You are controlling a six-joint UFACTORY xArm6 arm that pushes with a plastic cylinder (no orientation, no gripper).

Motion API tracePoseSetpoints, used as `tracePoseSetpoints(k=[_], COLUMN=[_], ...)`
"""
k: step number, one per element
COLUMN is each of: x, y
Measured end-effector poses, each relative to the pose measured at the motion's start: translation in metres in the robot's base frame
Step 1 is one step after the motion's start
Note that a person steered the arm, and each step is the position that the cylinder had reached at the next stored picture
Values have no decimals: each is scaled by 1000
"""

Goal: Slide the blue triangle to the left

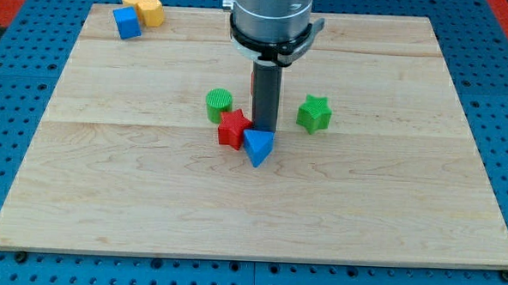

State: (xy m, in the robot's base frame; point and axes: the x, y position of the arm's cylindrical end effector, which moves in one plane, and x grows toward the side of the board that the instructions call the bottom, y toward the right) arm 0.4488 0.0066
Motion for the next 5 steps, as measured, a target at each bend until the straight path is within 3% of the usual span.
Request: tracePoseSetpoints(k=[1, 2, 4, 5], x=[23, 53, 68, 65], y=[-11, 12, 76, 7])
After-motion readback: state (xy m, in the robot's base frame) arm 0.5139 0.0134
